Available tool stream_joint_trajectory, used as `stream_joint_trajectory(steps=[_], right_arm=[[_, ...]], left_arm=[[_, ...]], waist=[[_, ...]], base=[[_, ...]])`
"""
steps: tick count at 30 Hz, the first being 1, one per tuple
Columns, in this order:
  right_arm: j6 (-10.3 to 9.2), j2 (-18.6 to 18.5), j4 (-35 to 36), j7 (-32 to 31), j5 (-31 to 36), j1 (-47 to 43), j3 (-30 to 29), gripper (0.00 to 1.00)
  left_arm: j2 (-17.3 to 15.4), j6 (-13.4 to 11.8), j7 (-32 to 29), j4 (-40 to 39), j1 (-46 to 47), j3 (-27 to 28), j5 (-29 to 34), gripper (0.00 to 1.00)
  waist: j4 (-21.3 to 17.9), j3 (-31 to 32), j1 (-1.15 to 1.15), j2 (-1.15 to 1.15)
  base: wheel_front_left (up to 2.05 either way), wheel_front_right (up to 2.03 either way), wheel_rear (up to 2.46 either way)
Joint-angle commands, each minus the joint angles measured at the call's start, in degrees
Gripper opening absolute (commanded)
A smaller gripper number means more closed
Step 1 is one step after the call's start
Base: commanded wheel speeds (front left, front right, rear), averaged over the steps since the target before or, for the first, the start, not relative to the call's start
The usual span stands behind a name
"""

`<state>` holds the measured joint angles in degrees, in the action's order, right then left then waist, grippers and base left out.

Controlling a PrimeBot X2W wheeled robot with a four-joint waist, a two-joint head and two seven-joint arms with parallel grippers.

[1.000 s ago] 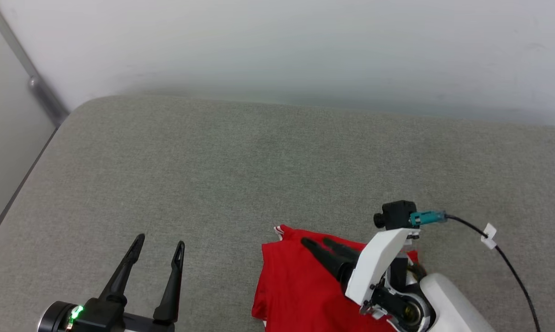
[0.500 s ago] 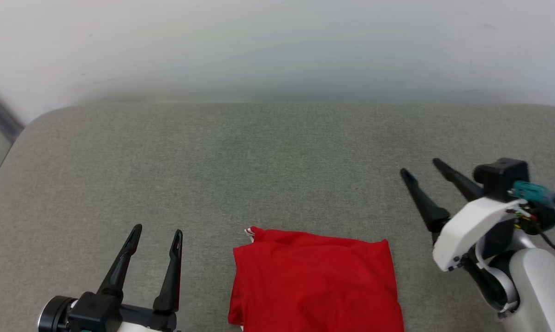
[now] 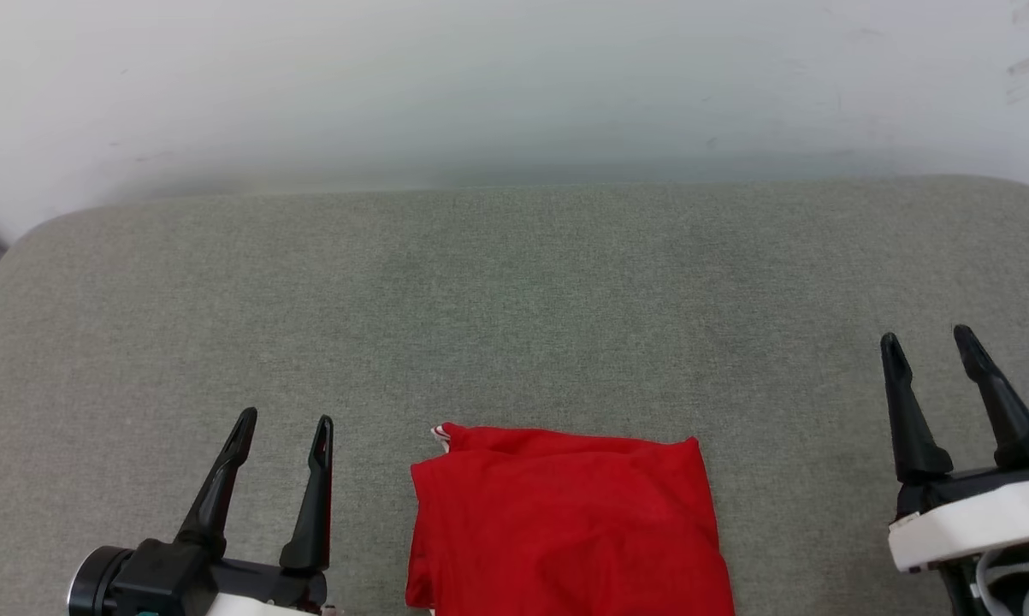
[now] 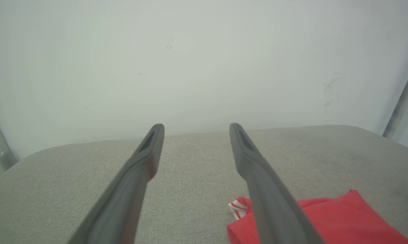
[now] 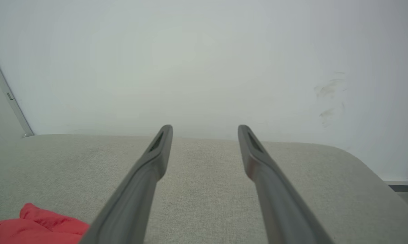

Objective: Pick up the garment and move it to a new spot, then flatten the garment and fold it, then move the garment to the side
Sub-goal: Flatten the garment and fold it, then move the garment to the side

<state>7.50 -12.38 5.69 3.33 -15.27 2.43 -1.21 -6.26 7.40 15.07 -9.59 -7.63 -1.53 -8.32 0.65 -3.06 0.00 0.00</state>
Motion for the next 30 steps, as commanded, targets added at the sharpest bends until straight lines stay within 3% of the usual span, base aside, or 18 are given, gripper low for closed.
stream_joint_trajectory(steps=[1,8,22,26,30], right_arm=[[-0.01,1.9,0.7,1.6,0.5,-1.6,-0.5,1.00],[-0.02,6.8,0.6,5.1,2.7,-5.0,0.1,1.00],[-0.02,8.6,-0.2,4.7,3.8,-5.7,0.7,1.00],[-0.02,7.7,0.5,0.6,3.0,-6.0,1.7,1.00],[-0.02,5.3,1.9,-11.6,1.0,-6.1,4.1,1.00]], left_arm=[[0.2,0.1,0.1,-0.2,-0.1,0.0,-0.3,1.00],[0.3,0.1,0.1,0.0,-0.9,-0.2,-0.2,1.00],[-0.1,0.1,0.1,0.9,-1.1,-1.5,0.5,1.00],[-0.1,0.1,0.1,0.7,-0.4,-1.8,0.4,1.00],[-0.3,0.1,0.1,0.7,-0.2,-1.8,0.5,1.00]], waist=[[0.0,0.0,0.00,0.00],[0.2,0.4,0.00,0.00],[0.2,0.9,0.00,0.00],[0.7,0.4,0.00,0.00],[1.2,-0.5,0.00,0.00]], base=[[0.00,0.00,0.00],[0.00,0.00,0.00],[0.00,0.00,0.00],[0.00,0.00,0.00],[0.00,0.00,0.00]])
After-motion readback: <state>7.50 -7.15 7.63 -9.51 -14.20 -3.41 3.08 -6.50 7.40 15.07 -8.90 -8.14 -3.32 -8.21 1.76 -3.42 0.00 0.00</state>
